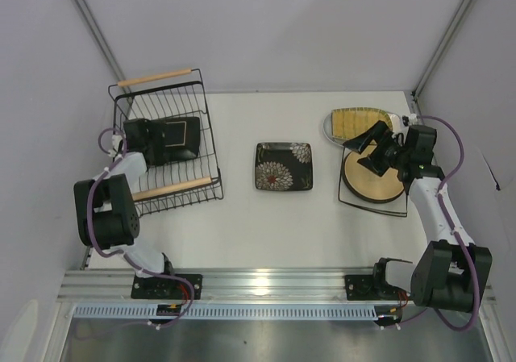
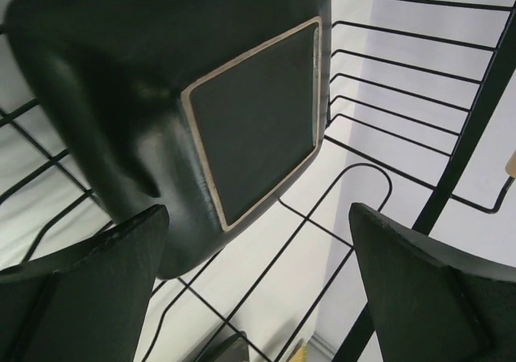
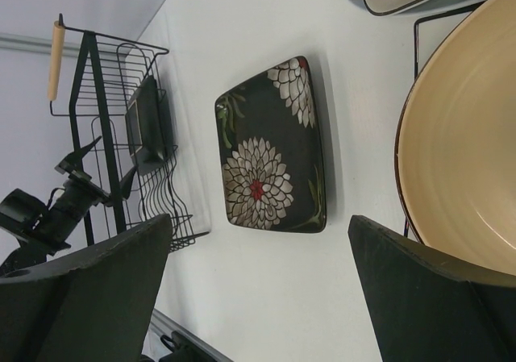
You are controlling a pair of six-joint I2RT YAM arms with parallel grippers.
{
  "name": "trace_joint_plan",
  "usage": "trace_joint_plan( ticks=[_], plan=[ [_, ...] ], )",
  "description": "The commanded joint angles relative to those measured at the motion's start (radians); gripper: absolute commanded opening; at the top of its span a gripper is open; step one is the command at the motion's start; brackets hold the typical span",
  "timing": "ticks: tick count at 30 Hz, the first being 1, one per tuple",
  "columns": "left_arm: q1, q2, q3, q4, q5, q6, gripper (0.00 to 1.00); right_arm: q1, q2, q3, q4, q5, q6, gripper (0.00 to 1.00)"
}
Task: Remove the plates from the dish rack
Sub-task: Grab a plate with the left arm
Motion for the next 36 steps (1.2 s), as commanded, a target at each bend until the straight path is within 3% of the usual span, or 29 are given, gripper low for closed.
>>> trace_joint_plan(
  ticks=[1,4,16,25,30,36],
  plan=[
    [0.005,0.042,0.074,-0.068,0.031,-0.040,0.99,0.010,0.015,0.016,0.010,0.018,-0.005,1.00],
    [0.005,0.071,0.102,-0.132,0.039,-0.041,1.00,0.018,0.028,0.021,0.010,0.026,-0.005,1.00],
    [0.005,0.195,0.479,-0.721,0.065,0.089,1.00,0.022,0.038,0.027,-0.004,0.046,-0.005,1.00],
    [0.005,0.274,0.508,-0.860,0.023,0.076,1.00,0.026,0.047,0.019,0.017,0.038,0.007,1.00],
    [0.003,0.346,0.541,-0.877,0.028,0.053,1.00,0.027,0.048,0.012,0.034,0.035,0.015,1.00],
    [0.000,0.303,0.358,-0.520,0.048,0.008,0.97,0.026,0.036,0.004,0.023,0.035,0.009,1.00]
  ],
)
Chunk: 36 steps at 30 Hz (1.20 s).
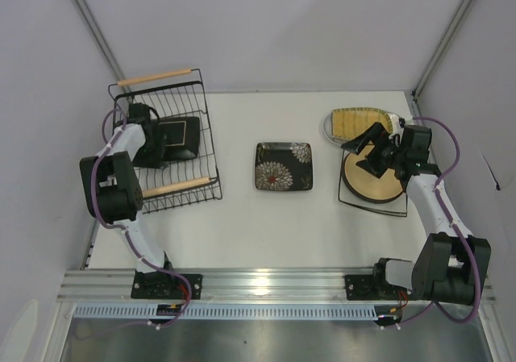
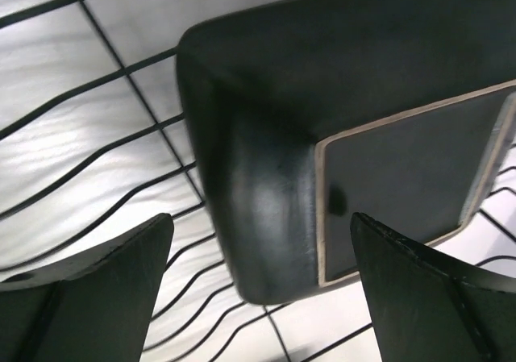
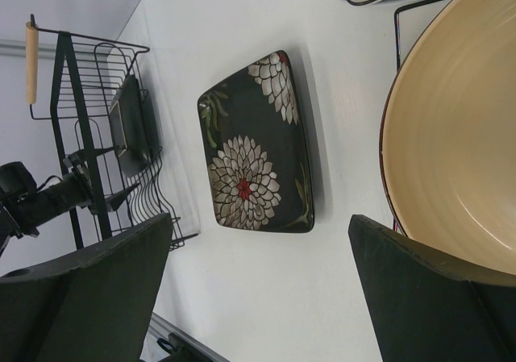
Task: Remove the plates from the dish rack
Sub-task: Grab a plate with the left arm
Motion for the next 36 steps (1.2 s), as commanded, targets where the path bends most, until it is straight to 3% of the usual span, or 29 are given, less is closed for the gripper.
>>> trace_joint_plan(
  ticks=[1,12,17,31,36],
  plan=[
    [0.002,0.029,-0.108,0.222,0.120,-0.044,0.97,0.004,-0.015,0.001,0.027,-0.004,0.007,1.00],
    [0.001,0.029,-0.230,0.527,0.163,-0.027,0.94,0.006,-0.012,-0.002,0.028,-0.001,0.007,1.00],
    [-0.007,-0.006,-0.326,0.751,0.247,-0.022,0.85,0.006,-0.015,-0.002,0.024,0.007,0.007,1.00],
    [-0.051,-0.171,-0.342,0.901,0.284,-0.019,0.79,0.012,-0.006,-0.011,0.035,0.011,0.012,1.00],
    [-0.058,-0.195,-0.334,0.904,0.229,-0.009,0.79,0.013,-0.001,-0.010,0.035,0.010,0.009,1.00]
  ],
)
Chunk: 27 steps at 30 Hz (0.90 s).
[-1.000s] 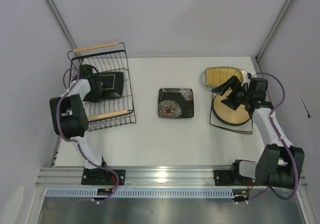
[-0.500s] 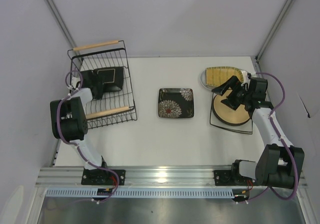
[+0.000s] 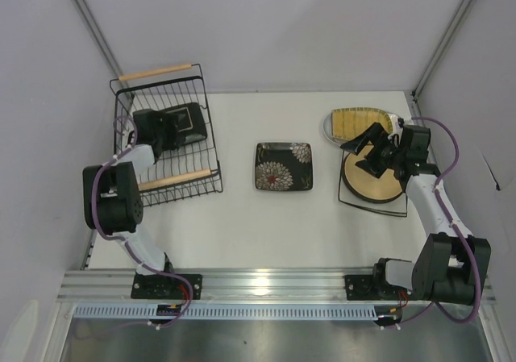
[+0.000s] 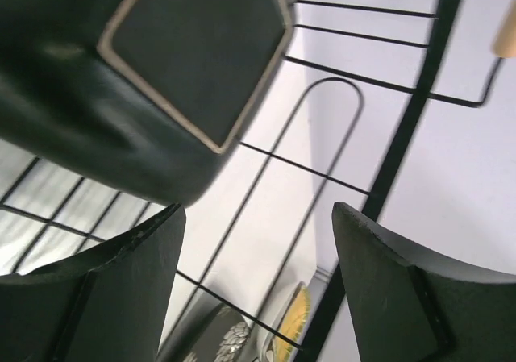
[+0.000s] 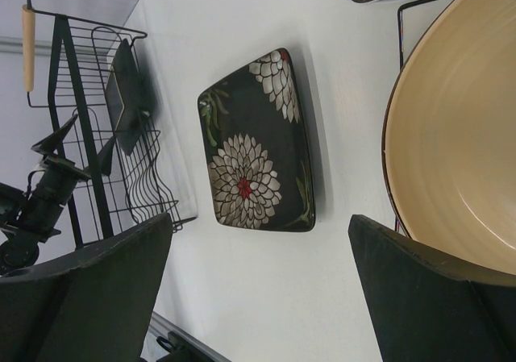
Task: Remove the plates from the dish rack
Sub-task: Grab a plate with the left arm
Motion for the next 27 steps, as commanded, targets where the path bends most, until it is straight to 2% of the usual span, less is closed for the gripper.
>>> trace_joint_plan(
  ticks=[1,5,8,9,11,14,19,23,27],
  plan=[
    [-0.002,-0.063,0.016,0.058,-0.002,-0.020,0.79,0.006,-0.001,-0.011,0.032,0.010,0.006,1.00],
    [-0.016,-0.056,0.059,-0.104,-0.025,-0.032,0.79,0.006,0.002,-0.011,0.027,0.011,0.004,1.00],
    [-0.026,-0.058,0.077,-0.271,-0.034,-0.082,0.81,0.006,0.004,-0.011,0.033,0.013,0.007,1.00],
    [-0.028,-0.046,0.097,-0.379,-0.029,-0.092,0.82,0.006,0.005,-0.011,0.035,0.013,0.007,1.00],
    [-0.031,0.005,0.190,-0.568,-0.051,-0.092,0.86,0.009,0.010,-0.011,0.039,0.010,0.012,1.00],
    [-0.029,0.082,0.295,-0.687,-0.103,-0.110,0.89,0.012,0.010,-0.011,0.041,0.010,0.012,1.00],
    [-0.029,0.105,0.258,-0.560,-0.138,-0.161,0.87,0.012,-0.001,-0.011,0.027,0.013,0.004,1.00],
    [-0.029,0.175,0.345,-0.681,-0.174,-0.168,0.88,0.009,-0.004,-0.011,0.022,0.013,0.001,1.00],
    [-0.029,0.189,0.363,-0.655,-0.197,-0.170,0.88,0.009,0.001,-0.009,0.027,0.011,0.006,1.00]
  ],
)
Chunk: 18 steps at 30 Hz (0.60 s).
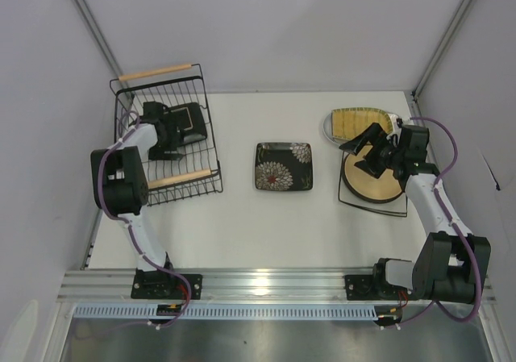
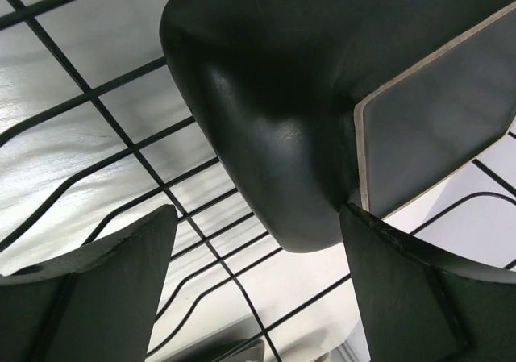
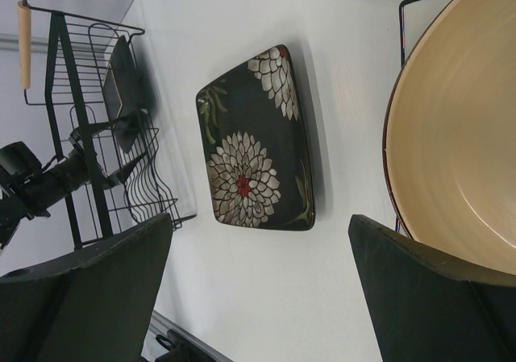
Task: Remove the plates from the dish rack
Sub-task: Grab a plate with the left arm
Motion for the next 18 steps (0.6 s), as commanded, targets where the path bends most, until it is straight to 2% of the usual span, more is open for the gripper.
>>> trace_joint_plan(
  ticks=[1,5,8,13,18],
  plan=[
    [-0.002,-0.006,0.023,0.005,-0.042,-0.032,0.88,0.002,-0.008,-0.011,0.028,0.008,0.004,1.00],
    [-0.002,-0.053,-0.086,0.256,-0.050,-0.035,0.84,0.001,-0.009,-0.012,0.017,0.013,-0.002,1.00],
    [-0.001,-0.102,-0.172,0.380,-0.051,-0.049,0.82,0.001,-0.012,-0.014,0.018,0.013,-0.003,1.00],
    [0.002,-0.142,-0.190,0.437,-0.090,-0.022,0.81,0.001,-0.009,-0.016,0.023,0.008,-0.002,1.00],
    [0.021,-0.150,-0.192,0.508,-0.067,-0.014,0.80,-0.001,-0.020,-0.022,0.020,0.010,-0.003,1.00]
  ],
)
